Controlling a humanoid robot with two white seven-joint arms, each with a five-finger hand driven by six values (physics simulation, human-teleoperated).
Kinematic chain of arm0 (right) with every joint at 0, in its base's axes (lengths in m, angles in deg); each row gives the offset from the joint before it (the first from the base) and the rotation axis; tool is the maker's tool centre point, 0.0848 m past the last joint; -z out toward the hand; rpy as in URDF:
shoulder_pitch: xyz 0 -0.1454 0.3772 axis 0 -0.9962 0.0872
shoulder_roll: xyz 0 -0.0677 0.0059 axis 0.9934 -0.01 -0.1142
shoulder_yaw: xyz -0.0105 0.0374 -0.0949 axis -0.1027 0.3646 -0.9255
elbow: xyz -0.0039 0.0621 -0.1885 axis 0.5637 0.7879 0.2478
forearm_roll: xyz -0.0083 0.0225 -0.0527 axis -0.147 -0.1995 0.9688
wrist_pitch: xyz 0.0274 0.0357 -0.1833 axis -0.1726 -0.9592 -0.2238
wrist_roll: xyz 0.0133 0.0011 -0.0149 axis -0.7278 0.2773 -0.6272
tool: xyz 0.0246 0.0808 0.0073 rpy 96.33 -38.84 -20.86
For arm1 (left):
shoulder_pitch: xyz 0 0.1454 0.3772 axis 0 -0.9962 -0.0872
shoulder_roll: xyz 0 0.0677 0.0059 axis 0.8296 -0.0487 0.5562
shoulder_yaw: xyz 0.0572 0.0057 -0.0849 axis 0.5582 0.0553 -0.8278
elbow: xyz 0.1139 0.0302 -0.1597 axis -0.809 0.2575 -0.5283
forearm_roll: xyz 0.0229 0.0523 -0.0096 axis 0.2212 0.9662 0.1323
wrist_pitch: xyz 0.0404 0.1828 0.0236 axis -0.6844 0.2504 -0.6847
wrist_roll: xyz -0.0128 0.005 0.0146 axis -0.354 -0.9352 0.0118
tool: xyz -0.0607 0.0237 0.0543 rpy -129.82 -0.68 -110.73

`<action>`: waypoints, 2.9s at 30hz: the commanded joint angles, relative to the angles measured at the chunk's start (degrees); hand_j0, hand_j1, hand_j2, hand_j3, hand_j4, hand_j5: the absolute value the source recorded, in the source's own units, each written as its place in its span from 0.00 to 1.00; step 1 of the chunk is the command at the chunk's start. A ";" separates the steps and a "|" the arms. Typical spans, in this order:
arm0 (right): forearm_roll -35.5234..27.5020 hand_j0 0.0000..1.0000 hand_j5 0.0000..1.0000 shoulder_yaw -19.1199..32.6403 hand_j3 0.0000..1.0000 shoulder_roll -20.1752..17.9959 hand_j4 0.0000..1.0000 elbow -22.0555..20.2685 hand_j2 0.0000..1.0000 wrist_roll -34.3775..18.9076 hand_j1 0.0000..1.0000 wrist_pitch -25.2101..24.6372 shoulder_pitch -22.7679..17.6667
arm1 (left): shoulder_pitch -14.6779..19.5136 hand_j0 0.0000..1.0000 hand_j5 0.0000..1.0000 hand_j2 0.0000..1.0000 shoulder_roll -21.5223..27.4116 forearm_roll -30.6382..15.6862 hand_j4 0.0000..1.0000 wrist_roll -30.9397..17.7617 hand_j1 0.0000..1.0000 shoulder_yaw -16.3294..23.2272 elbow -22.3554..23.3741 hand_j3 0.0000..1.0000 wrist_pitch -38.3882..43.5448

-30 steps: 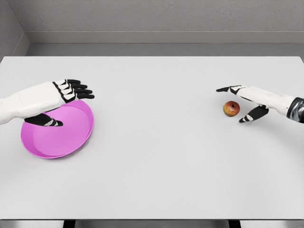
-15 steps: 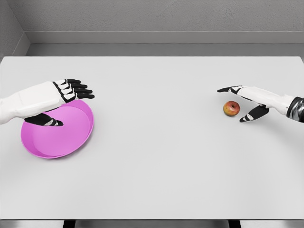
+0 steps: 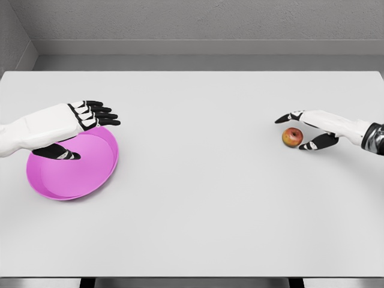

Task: Put the apple on the plate with both arms

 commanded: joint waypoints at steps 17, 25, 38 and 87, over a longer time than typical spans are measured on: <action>-0.51 0.48 0.48 -1.17 0.48 -0.23 0.48 -0.12 0.48 0.02 0.48 -0.15 0.35 | 0.00 1.00 1.00 1.00 0.05 -0.36 1.00 0.09 1.00 0.05 0.00 1.00 0.03; -1.38 0.48 0.48 -0.99 0.48 -0.05 0.48 -0.38 0.48 0.02 0.48 -0.15 0.62 | 0.00 1.00 1.00 1.00 0.05 -0.36 1.00 0.00 1.00 0.05 0.00 1.00 0.03; -7.19 0.48 0.48 -11.98 0.48 5.48 0.48 -23.23 0.48 0.02 0.48 -0.15 1.32 | 0.09 1.00 1.00 1.00 0.05 -0.36 1.00 0.00 1.00 0.05 0.00 1.00 0.03; -3.67 1.00 1.00 18.96 1.00 -3.13 1.00 -16.29 1.00 0.02 1.00 -0.15 -4.04 | 23.29 0.98 0.98 0.98 -35.02 12.39 0.98 -27.24 0.98 16.49 8.43 0.98 0.03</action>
